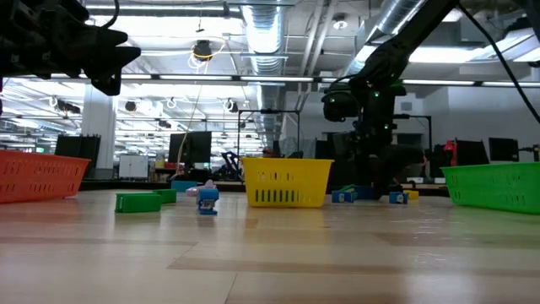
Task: Pick and place Stapler, Stapler remover, tape
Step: Put the blue tape into the yellow basket
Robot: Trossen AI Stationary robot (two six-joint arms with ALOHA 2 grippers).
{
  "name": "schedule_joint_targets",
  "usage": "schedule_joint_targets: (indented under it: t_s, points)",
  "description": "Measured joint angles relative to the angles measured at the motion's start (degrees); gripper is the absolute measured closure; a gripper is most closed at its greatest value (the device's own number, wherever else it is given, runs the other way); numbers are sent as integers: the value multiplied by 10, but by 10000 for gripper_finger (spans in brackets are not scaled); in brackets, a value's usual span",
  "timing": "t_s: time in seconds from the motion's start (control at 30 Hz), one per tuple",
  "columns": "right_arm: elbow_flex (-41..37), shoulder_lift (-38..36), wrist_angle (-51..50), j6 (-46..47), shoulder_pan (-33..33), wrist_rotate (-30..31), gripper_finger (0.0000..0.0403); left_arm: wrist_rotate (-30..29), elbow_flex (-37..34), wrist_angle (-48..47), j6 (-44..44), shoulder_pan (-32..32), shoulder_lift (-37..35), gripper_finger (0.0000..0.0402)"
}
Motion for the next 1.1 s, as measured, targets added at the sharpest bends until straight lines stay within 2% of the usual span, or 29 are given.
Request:
schedule_joint_targets:
  t_s: [0.27,0.5,0.73,1.1]
  points:
    - [-1,-2,2,0,1,2,293,0,0,0,0,0,0,252]
    - [-1,-3,-10,1,4,4,329,0,0,0,0,0,0,252]
    - [30,-3,-53,1,4,4,346,0,0,0,0,0,0,252]
    - [96,-32,-86,7,21,20,348,0,0,0,0,0,0,252]
